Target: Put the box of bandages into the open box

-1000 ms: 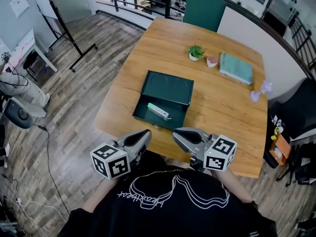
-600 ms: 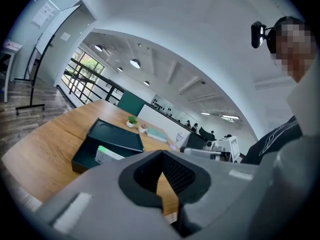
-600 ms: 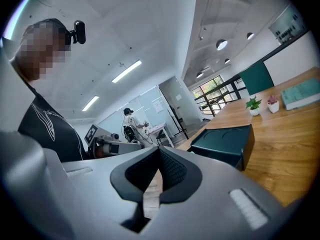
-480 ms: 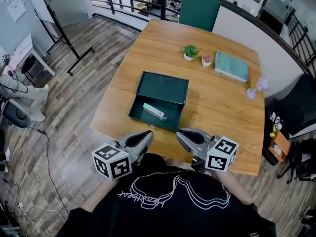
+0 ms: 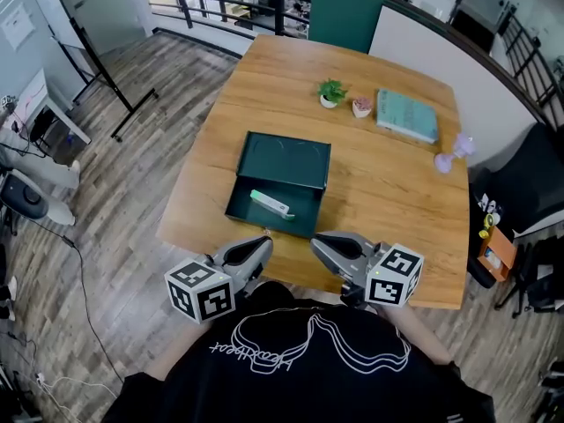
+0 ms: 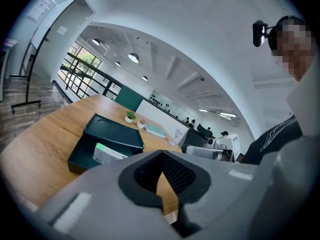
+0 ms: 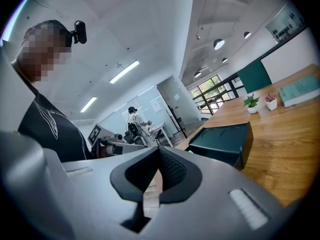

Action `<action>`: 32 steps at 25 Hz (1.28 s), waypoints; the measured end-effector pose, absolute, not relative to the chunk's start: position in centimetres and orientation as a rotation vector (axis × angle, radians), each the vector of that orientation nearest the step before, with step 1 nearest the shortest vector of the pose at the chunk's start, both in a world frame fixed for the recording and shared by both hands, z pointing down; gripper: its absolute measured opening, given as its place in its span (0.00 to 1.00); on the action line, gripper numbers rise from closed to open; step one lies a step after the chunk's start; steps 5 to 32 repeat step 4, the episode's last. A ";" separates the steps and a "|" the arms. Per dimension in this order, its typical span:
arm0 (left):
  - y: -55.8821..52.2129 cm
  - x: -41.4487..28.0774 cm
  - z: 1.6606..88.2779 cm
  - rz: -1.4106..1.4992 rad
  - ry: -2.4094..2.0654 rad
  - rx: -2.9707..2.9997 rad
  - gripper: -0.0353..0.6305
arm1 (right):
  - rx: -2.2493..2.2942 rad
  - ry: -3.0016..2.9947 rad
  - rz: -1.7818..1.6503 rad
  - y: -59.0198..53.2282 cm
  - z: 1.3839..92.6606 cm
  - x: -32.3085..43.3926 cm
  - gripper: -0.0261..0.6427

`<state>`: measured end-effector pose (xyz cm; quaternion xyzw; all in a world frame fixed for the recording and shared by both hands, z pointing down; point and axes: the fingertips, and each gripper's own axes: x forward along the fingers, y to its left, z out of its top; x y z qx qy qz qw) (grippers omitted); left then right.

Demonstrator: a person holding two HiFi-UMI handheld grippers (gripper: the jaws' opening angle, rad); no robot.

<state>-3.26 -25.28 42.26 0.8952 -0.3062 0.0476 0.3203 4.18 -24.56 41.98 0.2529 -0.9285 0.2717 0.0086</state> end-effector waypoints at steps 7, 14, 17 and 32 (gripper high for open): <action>-27.0 -3.7 42.2 0.112 -0.794 2.357 0.06 | 0.821 -2.903 0.857 -26.3 41.9 3.8 0.05; -27.0 -3.7 42.2 0.112 -0.794 2.357 0.06 | 0.821 -2.903 0.857 -26.3 41.9 3.8 0.05; -27.0 -3.7 42.2 0.112 -0.794 2.357 0.06 | 0.821 -2.903 0.857 -26.3 41.9 3.8 0.05; -27.0 -3.7 42.2 0.112 -0.794 2.357 0.06 | 0.821 -2.903 0.857 -26.3 41.9 3.8 0.05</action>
